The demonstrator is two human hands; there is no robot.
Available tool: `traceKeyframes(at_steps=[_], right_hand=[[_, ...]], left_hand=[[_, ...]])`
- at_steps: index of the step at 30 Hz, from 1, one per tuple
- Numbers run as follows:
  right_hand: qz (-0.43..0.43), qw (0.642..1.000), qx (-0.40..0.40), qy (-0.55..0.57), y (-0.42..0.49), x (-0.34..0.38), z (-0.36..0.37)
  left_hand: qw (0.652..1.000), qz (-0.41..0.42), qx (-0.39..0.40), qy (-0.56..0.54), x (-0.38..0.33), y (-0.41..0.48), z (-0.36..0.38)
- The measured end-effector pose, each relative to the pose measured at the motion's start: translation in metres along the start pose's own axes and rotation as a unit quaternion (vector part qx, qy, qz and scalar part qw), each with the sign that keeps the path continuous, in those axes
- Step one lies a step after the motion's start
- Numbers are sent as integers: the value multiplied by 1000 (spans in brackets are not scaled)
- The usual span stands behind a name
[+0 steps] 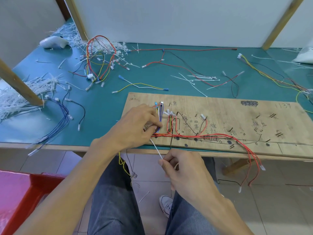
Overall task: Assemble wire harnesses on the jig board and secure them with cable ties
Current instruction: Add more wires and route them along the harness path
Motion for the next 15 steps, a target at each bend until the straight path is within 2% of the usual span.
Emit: traceKeyframes(at_steps=[4,15], right_hand=[[-4,1000,-5,6,0,0,-2],[-9,999,-25,41,-5,-2,-15]], left_hand=[[999,21,20,20,2,-2,3],[998,-8,20,56,4,1,3]])
Point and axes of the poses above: each hand's wrist, its own y-axis towards the middle knuckle, its own z-axis out of the palm, x = y × z, the point moved 8 cm from there along y, towards the middle knuckle, and after that the axes turned 6 degrees about -z, right-handed, at the moved point
